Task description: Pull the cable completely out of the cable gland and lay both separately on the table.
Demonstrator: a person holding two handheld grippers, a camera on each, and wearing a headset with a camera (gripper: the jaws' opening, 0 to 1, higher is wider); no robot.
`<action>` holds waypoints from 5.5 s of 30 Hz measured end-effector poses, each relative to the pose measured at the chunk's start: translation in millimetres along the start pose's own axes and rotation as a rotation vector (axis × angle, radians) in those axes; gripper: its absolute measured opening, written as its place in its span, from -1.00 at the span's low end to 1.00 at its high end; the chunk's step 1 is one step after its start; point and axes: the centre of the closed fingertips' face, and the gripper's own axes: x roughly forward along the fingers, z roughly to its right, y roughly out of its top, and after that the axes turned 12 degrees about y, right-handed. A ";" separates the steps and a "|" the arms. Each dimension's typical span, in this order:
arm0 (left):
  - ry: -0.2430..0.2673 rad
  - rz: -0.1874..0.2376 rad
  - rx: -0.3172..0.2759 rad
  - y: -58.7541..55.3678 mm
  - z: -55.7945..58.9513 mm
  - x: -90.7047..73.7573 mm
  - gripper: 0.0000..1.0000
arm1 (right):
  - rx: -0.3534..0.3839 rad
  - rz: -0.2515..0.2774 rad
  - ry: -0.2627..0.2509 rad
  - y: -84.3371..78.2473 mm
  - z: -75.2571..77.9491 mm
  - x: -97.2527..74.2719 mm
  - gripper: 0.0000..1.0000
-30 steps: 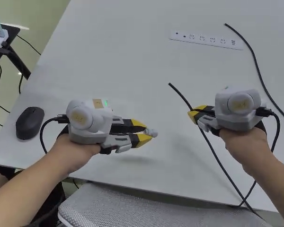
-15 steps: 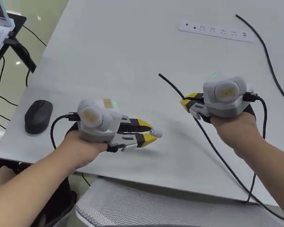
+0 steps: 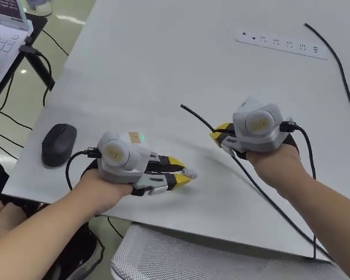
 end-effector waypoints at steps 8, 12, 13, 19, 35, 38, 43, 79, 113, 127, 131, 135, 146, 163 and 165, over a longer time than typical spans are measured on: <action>0.001 -0.022 0.012 -10.0 -8.7 2.9 -0.70 | -0.110 -0.078 0.070 -3.4 -14.6 29.6 -1.00; 0.002 -0.018 0.004 -10.0 -12.3 4.7 -0.70 | -0.158 -0.105 0.094 -1.5 -21.1 39.9 -1.00; 0.002 -0.019 0.004 -10.3 -12.6 5.0 -0.70 | -0.162 -0.106 0.099 -0.5 -22.7 41.5 -1.00; -0.003 -0.016 -0.001 -12.6 -14.7 8.0 -0.70 | -0.188 -0.118 0.130 3.9 -30.8 53.4 -1.00; 0.007 -0.031 -0.007 -25.5 -17.7 14.7 -0.69 | -0.204 -0.153 0.156 -3.1 -35.2 62.5 -1.00; 0.014 -0.040 -0.003 -30.2 -18.8 15.7 -0.69 | -0.205 -0.156 0.166 -4.6 -38.6 64.1 -1.00; 0.018 -0.058 0.002 -37.6 -17.7 14.8 -0.69 | -0.218 -0.174 0.171 -8.6 -40.7 66.2 -1.00; 0.084 -0.081 0.002 -39.8 -20.8 13.7 -0.56 | -0.196 -0.133 0.149 -7.4 -34.0 52.1 -0.77; 0.290 0.102 -0.184 42.4 0.5 -56.9 -0.11 | 0.065 0.310 0.095 -1.1 -31.8 -143.6 -0.22; 0.372 0.171 -0.247 66.9 15.7 -79.2 0.06 | 0.174 0.417 0.060 -54.5 -37.7 -211.5 0.04; 0.385 0.185 -0.256 68.0 21.7 -79.2 0.13 | 0.190 0.428 0.056 -71.3 -45.2 -220.5 0.15; 0.376 0.166 -0.234 64.1 29.4 -77.2 0.24 | 0.192 0.429 0.047 -83.8 -52.4 -226.3 0.25; 0.392 0.100 -0.219 39.1 32.3 -78.5 0.42 | 0.244 0.441 0.064 -107.1 -67.7 -231.3 0.49; 0.376 0.078 -0.240 26.2 36.2 -78.9 0.89 | 0.293 0.402 0.129 -126.4 -89.0 -218.6 0.98; 0.375 0.073 -0.232 25.2 36.3 -79.0 0.97 | 0.296 0.390 0.131 -128.9 -90.6 -217.6 0.98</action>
